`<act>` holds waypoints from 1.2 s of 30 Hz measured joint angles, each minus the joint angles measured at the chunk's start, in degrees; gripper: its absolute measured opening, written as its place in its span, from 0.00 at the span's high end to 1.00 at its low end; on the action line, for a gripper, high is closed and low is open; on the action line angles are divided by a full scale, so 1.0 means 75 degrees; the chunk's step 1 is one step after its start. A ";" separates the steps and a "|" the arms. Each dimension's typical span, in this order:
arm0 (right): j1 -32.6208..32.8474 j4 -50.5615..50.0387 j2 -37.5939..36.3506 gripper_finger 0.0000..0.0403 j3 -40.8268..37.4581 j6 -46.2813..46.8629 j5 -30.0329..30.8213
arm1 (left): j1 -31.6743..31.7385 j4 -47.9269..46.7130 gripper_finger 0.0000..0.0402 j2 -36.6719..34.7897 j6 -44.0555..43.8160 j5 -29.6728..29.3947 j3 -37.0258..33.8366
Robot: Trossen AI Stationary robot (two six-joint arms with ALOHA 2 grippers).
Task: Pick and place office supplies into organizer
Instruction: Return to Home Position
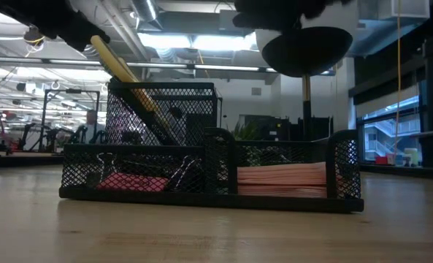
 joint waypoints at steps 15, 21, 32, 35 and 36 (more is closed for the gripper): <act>-0.0632 0.4096 -0.2305 0.62 -0.4899 -0.0074 -0.2229 | 0.0002 -0.0268 0.79 0.0003 -0.0137 -0.0022 -0.0001; -0.0876 0.4847 -0.2941 0.62 -0.6401 0.0852 -0.1373 | 0.0000 -0.0264 0.79 0.0003 -0.0137 -0.0134 -0.0003; -0.2286 0.4828 -0.3749 0.62 -0.6851 -0.0113 -0.0564 | 0.0002 -0.0278 0.79 -0.0273 0.0265 -0.1081 -0.0003; -0.2525 0.4529 -0.4046 0.62 -0.6851 -0.0223 -0.0569 | 0.0000 -0.0484 0.79 -0.0741 0.0265 -0.1160 -0.0003; -0.2581 0.4453 -0.4164 0.62 -0.6851 -0.0246 -0.0569 | 0.0000 -0.0508 0.79 -0.0924 0.0265 -0.1303 -0.0006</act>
